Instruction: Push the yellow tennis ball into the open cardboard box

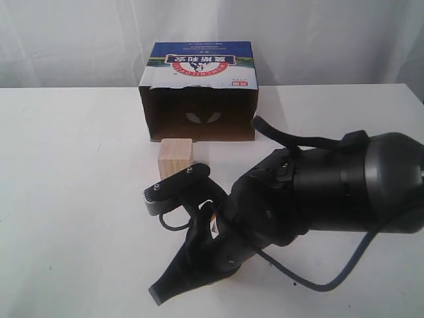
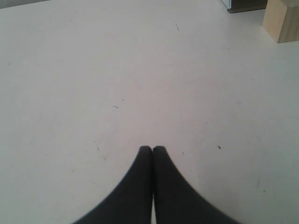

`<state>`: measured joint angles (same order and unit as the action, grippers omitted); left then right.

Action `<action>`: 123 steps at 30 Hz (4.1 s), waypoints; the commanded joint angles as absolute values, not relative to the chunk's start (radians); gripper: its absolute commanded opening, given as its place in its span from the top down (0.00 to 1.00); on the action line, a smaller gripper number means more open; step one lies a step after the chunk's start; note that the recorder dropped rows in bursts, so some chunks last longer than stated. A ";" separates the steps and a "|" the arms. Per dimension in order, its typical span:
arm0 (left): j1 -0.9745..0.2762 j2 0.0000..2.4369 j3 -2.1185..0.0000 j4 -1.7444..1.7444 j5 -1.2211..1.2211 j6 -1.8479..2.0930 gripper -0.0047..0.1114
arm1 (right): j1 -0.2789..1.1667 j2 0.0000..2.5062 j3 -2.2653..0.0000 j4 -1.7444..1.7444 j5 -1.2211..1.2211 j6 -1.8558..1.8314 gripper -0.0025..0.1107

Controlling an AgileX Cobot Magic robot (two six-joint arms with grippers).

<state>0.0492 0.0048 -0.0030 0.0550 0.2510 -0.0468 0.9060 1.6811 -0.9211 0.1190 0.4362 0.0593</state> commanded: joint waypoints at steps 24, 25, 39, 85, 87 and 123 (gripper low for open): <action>0.045 0.000 0.000 0.052 0.248 -0.047 0.96 | 0.650 1.677 -0.938 -0.027 0.297 0.109 0.98; 0.045 0.000 0.000 0.052 0.248 -0.047 0.96 | 0.650 1.668 -0.942 -0.027 0.304 0.109 0.98; 0.045 0.000 0.000 0.052 0.248 -0.047 0.96 | 0.650 1.620 -0.922 0.010 0.340 0.120 0.98; 0.045 0.000 0.000 0.052 0.248 -0.047 0.96 | 0.578 1.735 -0.946 -0.024 -0.056 0.134 0.98; 0.045 0.000 0.000 0.052 0.248 -0.047 0.96 | 0.578 1.704 -0.946 -0.024 0.000 0.134 0.98; 0.045 0.000 0.000 0.052 0.248 -0.047 0.96 | 0.369 2.005 -1.040 -0.105 -0.306 0.278 0.98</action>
